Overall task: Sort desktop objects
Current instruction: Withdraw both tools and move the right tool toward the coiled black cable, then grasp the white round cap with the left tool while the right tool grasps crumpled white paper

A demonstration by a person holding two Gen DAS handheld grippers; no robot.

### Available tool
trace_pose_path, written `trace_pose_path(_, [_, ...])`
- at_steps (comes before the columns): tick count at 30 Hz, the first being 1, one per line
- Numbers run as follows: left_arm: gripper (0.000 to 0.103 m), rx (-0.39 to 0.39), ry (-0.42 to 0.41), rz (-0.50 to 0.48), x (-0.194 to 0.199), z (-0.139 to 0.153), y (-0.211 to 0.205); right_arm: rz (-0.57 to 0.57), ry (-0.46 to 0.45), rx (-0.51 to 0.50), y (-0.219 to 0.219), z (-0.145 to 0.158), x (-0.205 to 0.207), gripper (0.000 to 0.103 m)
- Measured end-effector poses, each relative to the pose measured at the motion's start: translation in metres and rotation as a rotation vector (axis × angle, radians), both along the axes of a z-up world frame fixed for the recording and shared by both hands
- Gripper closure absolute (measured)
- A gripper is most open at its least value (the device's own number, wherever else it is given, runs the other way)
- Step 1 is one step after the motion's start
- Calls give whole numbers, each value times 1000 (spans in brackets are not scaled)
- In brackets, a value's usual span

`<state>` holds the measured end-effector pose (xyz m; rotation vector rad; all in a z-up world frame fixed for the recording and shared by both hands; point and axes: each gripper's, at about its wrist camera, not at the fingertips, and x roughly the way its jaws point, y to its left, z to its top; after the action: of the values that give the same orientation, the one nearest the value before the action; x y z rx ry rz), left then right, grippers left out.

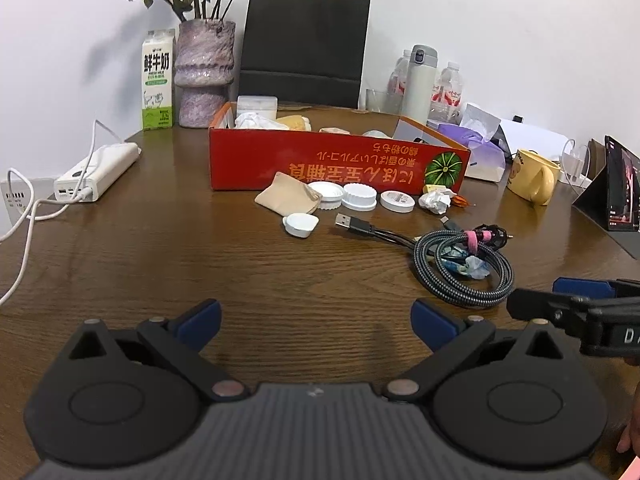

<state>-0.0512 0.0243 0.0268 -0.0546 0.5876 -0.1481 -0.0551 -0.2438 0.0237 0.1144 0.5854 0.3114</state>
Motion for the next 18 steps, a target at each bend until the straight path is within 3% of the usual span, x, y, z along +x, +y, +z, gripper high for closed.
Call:
trace_pose_path(3, [0, -30, 21, 12, 10, 0, 5, 8, 3, -21, 3, 3, 6, 15])
trace_pose_path(10, [4, -9, -11, 20, 55, 10, 12, 22, -13, -30, 12, 15, 47, 15])
trace_pose_path(18, [45, 6, 86, -27, 122, -1, 7, 68, -12, -75, 28, 24, 100, 26])
